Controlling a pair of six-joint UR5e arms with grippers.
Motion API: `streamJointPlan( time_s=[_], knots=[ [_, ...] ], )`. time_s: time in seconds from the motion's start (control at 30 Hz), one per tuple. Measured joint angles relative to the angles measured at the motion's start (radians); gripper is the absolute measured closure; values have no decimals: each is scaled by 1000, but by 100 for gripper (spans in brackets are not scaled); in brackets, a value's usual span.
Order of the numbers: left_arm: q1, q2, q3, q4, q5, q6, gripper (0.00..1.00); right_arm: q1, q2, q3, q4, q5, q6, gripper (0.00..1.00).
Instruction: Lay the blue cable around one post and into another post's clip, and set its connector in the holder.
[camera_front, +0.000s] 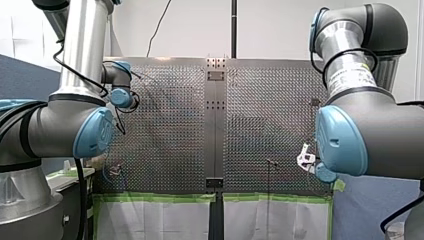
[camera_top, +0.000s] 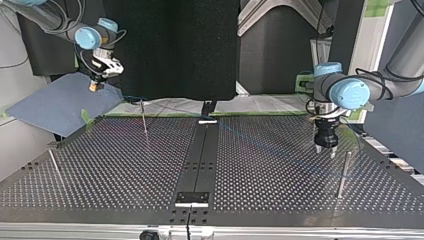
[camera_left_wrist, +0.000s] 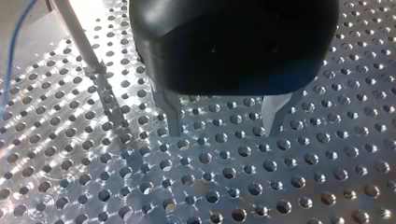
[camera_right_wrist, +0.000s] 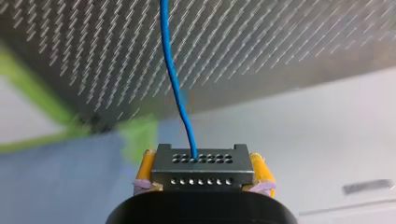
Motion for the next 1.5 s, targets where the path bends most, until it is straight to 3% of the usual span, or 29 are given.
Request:
streamJointPlan(
  time_s=[0.3,0.8,0.93,1.07,1.37,1.5],
  knots=[
    [-4,0,0,0,0,-5,14,-81,12,81,0,-5,41,100],
    [-9,0,0,0,0,-6,14,-202,16,202,5,-7,41,100],
    [-12,0,0,0,0,-6,14,-229,18,223,5,-6,25,100],
    [-17,0,0,0,3,-7,14,-250,18,222,8,-19,-4,100],
    [-48,1,1,1,64,-31,14,-242,17,175,44,-88,-62,100],
    [-68,1,1,2,81,-39,14,-231,17,155,52,-118,-75,100]
  ],
)
